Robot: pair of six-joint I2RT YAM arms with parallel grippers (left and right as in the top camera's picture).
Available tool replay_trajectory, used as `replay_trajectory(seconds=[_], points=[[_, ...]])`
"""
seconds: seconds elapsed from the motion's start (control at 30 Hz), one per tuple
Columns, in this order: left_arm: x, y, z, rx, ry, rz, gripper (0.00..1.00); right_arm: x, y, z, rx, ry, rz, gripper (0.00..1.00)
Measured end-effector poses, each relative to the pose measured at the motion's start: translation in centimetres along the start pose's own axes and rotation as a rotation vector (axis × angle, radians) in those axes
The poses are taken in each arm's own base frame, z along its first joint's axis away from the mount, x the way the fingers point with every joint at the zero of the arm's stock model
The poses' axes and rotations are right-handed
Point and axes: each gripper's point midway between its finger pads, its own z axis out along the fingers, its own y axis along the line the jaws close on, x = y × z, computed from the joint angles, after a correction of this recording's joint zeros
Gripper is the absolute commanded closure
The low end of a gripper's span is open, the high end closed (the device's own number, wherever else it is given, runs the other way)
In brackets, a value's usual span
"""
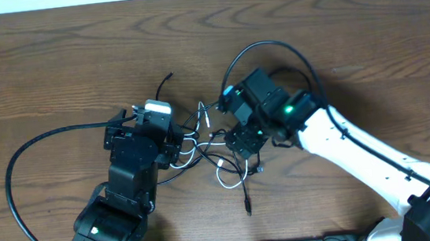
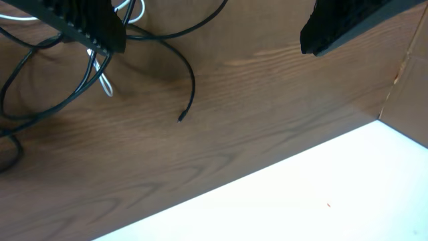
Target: Untangle cables
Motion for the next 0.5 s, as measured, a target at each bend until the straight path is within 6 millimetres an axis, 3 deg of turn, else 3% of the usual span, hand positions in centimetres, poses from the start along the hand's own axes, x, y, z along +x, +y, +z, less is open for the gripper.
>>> replay_trajectory(seconds=[0.1,0.33,0.5], points=[[0.0,0.0,0.0,0.0,0.001,0.001,0.12,-0.8,-0.6,0.1,0.088,-0.029,0.004,0.19],[0.1,0.0,0.0,0.0,0.002,-0.003,0.12,-4.6,-4.7,-1.2,0.332,-0.197,0.059,0.19],[0.1,0.0,0.0,0.001,0.004,-0.008,0.12,-6.5,-5.8,-2.1,0.401,-0.278,0.054,0.2]])
